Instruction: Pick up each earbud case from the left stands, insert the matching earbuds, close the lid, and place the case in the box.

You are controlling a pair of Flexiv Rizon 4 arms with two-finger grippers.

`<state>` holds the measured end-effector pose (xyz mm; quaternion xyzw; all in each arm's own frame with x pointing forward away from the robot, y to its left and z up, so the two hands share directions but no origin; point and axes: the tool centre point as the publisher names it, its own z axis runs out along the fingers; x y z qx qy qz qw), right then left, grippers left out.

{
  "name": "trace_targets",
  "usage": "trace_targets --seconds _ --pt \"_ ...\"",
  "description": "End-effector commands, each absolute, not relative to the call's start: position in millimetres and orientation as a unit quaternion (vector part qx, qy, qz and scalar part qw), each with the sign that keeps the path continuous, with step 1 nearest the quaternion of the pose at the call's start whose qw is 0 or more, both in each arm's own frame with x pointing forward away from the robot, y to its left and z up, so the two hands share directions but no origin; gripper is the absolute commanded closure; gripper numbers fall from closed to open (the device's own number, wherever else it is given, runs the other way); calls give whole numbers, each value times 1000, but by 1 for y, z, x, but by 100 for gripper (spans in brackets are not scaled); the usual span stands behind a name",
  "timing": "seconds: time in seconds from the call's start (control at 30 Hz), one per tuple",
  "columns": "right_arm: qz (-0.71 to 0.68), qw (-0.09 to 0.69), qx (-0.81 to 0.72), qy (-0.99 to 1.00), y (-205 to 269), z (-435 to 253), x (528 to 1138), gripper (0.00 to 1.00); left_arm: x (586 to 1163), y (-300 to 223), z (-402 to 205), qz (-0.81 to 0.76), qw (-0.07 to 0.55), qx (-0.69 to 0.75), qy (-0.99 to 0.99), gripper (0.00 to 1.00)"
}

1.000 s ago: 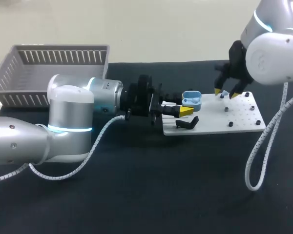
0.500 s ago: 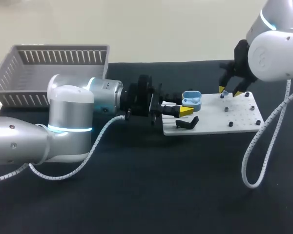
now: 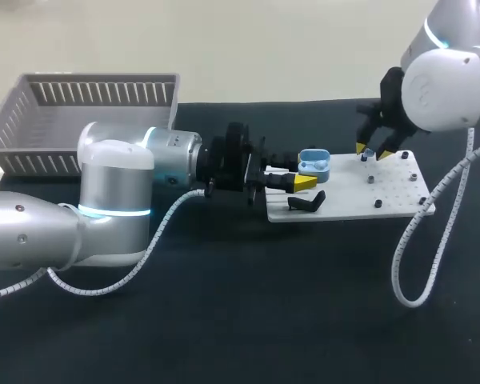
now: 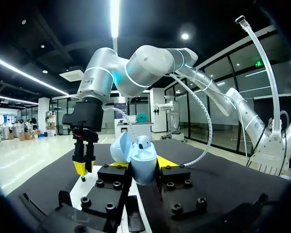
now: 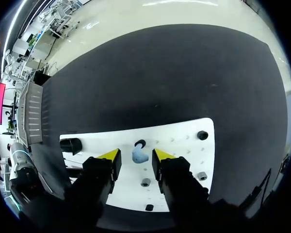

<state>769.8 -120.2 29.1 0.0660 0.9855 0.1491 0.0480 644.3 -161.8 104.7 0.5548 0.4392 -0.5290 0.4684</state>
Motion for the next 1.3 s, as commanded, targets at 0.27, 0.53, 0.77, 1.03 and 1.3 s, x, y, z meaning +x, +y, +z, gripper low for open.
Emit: trace_targets --seconds 0.27,0.53,0.77,1.03,1.3 --pt "151 48 68 985 -121 29 766 66 644 -162 104 -528 469 554 440 100" --pt "149 45 69 985 -121 27 765 69 644 -162 104 -528 469 554 440 100" --pt "148 43 71 986 -121 25 769 70 644 -162 104 -528 469 554 440 100" --pt "146 41 71 986 -121 24 773 72 644 -162 104 -528 469 554 440 100" --pt "145 42 71 986 -121 26 773 100 644 -162 104 -528 469 554 440 100"
